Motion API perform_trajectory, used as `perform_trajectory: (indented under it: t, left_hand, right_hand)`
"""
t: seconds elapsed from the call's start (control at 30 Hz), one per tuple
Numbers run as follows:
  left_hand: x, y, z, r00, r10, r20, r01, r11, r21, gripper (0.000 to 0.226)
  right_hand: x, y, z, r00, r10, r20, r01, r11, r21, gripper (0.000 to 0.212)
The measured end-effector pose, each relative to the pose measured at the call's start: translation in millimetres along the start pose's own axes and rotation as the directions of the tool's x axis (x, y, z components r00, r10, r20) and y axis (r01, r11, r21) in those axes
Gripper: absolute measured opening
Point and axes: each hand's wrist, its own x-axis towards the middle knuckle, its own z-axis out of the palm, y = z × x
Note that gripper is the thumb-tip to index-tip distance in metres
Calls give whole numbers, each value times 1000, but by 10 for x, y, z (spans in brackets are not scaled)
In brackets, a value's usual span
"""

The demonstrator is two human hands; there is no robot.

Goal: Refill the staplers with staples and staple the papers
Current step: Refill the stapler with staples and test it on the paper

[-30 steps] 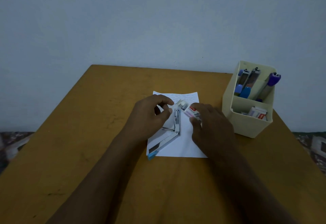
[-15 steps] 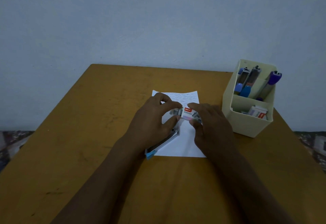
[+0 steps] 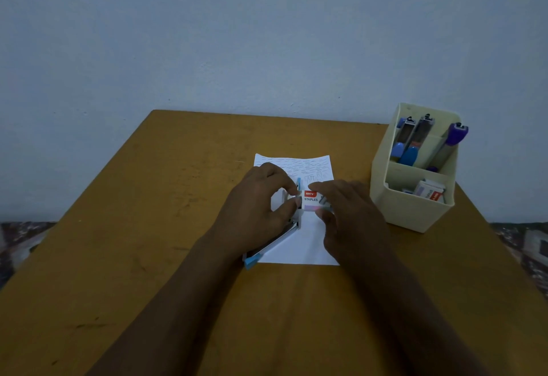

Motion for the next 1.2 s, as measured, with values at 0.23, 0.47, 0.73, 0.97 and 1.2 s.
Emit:
perform_trajectory:
  t: [0.23, 0.47, 0.73, 0.97, 1.2]
  left_hand:
    - [-12, 69, -58, 999, -54, 5, 54, 995, -79, 6]
    - [0, 103, -114, 978, -209, -19, 195, 937, -290, 5]
    - [18, 69, -197, 935, -349, -62, 243, 759, -604, 15]
    - [17, 60, -212, 933, -359, 12, 259, 650, -715, 20]
    - [-1, 7, -172, 899, -434, 56, 354, 647, -675, 14]
  right_hand:
    - [-1, 22, 12, 1000, 8, 27, -8, 1000, 11, 59]
    - [-4, 20, 2, 998, 46, 41, -48, 998, 38, 52]
    - [9, 84, -47, 952, 286, 105, -290, 957, 24, 42]
    - [30, 52, -52, 888, 423, 181, -401, 905, -145, 44]
    - [37, 1, -62, 895, 422, 145, -404, 904, -138, 42]
